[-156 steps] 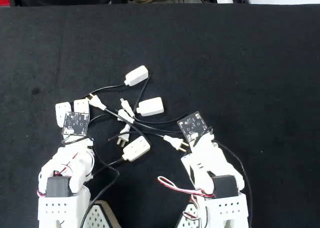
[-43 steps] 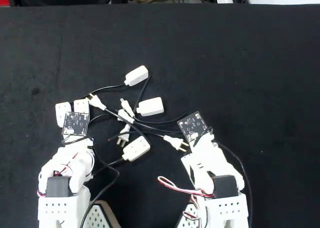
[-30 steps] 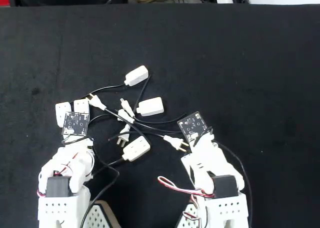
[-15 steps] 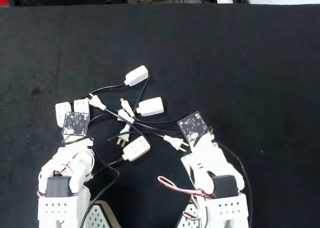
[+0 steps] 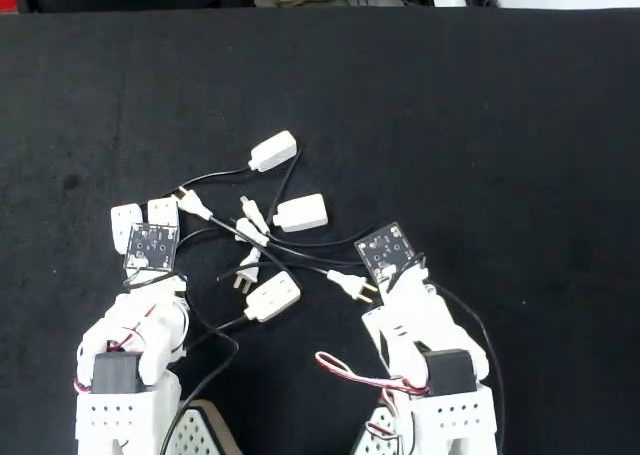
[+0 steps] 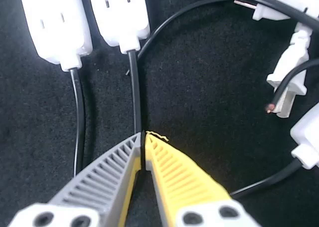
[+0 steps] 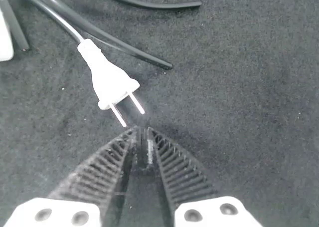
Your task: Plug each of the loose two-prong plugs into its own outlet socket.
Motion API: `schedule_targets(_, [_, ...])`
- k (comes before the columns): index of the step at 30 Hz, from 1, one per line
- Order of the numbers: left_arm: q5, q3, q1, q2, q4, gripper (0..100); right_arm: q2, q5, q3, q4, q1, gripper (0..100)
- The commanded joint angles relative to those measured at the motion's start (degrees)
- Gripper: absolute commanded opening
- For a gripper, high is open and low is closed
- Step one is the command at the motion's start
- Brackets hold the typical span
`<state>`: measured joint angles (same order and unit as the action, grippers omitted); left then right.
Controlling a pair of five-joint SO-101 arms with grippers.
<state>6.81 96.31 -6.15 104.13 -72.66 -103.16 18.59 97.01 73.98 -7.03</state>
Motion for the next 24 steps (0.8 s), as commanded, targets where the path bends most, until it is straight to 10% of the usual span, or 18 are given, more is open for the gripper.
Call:
schedule_targets(1, [-0.18, 1.01, 0.22, 0.18, -0.26, 3, -4.09, 0.09, -0.48, 0.26, 0.88, 1.5])
schedule_targets(24, [-0.18, 1.01, 0.57, 0.18, -0.26, 3, -4.18, 1.23, -0.57, -4.31, 0.35, 1.8])
